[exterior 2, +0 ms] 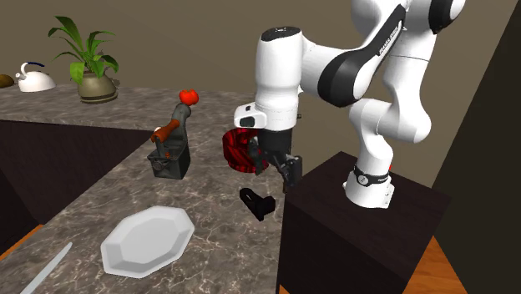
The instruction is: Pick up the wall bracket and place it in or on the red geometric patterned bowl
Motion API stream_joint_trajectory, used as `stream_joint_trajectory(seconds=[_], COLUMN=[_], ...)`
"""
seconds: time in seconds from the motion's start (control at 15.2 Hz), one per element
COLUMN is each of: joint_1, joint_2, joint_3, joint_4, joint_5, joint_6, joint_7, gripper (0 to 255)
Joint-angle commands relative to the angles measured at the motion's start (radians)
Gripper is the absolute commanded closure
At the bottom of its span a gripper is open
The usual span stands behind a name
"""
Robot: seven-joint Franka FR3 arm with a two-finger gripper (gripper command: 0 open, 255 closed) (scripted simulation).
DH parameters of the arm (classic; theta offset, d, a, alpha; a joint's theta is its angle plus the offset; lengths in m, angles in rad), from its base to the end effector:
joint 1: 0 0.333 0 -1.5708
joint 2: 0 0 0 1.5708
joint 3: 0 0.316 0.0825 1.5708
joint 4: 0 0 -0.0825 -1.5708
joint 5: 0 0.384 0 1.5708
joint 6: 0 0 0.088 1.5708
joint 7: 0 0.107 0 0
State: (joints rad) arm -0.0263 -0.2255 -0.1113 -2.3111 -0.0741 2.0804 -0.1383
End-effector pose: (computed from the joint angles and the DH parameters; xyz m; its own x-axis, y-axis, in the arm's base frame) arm 0.4671 -0.0697 0.4341 0.9991 0.0397 -0.0122 0.0401 -0.9985 0.0383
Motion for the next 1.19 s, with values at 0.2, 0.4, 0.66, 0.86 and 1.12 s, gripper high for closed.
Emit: stream_joint_trajectory(seconds=[0.2, 0.4, 0.66, 0.86, 1.12], joint_1=[0.000, 0.000, -0.001, -0.001, -0.001], joint_2=[0.151, 0.172, 0.200, 0.200, 0.200], joint_3=[-0.020, -0.021, -0.022, -0.022, -0.021], joint_4=[0.055, 0.035, 0.014, 0.014, 0.014], joint_5=[0.046, 0.049, 0.052, 0.052, 0.052], joint_6=[0.113, 0.153, 0.202, 0.202, 0.201], joint_7=[-0.050, -0.052, -0.055, -0.055, -0.055], gripper=[0, 0, 0, 0, 0])
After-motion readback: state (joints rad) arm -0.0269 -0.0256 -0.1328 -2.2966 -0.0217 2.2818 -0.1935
